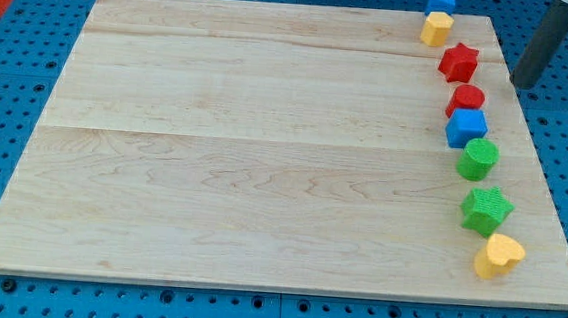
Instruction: Push the red star towards the center of the board
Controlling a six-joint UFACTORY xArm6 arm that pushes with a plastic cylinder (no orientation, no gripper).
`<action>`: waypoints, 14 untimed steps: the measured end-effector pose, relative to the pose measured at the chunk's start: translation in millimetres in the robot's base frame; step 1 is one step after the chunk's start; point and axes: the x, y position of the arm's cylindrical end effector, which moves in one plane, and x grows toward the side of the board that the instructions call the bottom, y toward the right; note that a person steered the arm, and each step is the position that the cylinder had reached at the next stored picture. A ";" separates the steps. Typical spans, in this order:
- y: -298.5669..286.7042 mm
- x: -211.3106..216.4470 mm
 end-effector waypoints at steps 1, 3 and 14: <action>5.0 -10.3; -23.2 -48.6; -175.1 51.5</action>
